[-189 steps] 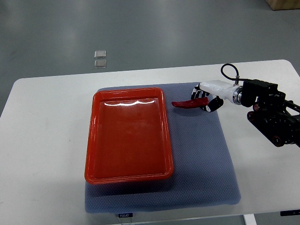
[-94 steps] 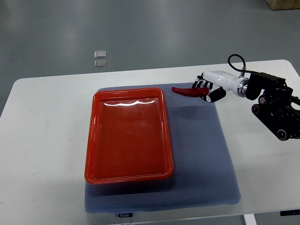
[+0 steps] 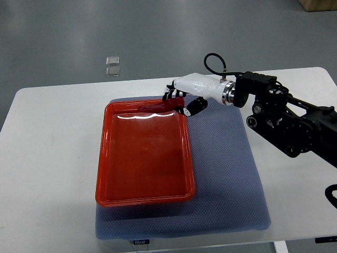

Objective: Place red pepper on red tray
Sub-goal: 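Lift the pepper with the right hand and carry it over the tray, then lower the pepper into the tray and open the right hand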

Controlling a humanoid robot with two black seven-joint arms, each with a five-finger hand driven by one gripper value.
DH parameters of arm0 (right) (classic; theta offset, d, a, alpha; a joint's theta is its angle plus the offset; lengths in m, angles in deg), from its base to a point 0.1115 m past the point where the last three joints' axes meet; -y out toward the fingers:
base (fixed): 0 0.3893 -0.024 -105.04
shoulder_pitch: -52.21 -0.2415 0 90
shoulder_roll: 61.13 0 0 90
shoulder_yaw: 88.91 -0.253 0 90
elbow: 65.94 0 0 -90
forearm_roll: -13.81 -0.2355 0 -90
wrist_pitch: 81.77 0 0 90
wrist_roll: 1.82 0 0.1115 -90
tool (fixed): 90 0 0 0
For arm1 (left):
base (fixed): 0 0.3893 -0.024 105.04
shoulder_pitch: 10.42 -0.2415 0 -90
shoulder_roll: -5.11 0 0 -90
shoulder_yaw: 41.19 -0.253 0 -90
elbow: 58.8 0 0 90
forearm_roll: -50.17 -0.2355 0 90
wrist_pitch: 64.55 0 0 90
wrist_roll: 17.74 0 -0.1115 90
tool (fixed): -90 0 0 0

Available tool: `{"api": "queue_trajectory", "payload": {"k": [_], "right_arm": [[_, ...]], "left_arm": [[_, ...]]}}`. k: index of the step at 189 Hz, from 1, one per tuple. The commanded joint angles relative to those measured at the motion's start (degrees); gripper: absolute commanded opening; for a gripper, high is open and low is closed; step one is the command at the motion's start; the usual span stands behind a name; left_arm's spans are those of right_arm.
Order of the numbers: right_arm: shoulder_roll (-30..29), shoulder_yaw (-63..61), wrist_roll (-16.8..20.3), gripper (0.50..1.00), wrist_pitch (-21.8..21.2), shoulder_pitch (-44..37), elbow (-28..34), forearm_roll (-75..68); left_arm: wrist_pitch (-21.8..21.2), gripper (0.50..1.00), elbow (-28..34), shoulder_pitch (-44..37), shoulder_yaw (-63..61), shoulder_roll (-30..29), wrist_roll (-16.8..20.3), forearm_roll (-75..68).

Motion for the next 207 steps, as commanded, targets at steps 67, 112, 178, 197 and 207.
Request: {"api": "queue_trajectory", "payload": {"k": [67,112,178,197,207], "right_arm": [[-7.6,8.6,0.1,0.500,0.2,2.2,-0.8,9.7],[-8.6,8.4,0.3,0.668,2.5,2.6,-2.6,10.6],[-6.4,2.8,0.4,0.891,6.5,2.1,-3.2,6.9],[-4.8,-0.8,0.5,0.891,6.1,2.1,-3.3,1.7],[-3.7,-3.5,0.6,0.891,5.8,2.1,-3.7,-2.1]], "left_arm": [[0.0,1.000,0.0,0.0,0.0,0.0,0.0,0.0],[0.0,1.000,0.0,0.0,0.0,0.0,0.0,0.0],[0.0,1.000,0.0,0.0,0.0,0.0,-0.1,0.0],[0.0,1.000,0.0,0.0,0.0,0.0,-0.1,0.0],[0.0,1.000,0.0,0.0,0.0,0.0,0.0,0.0]]}}
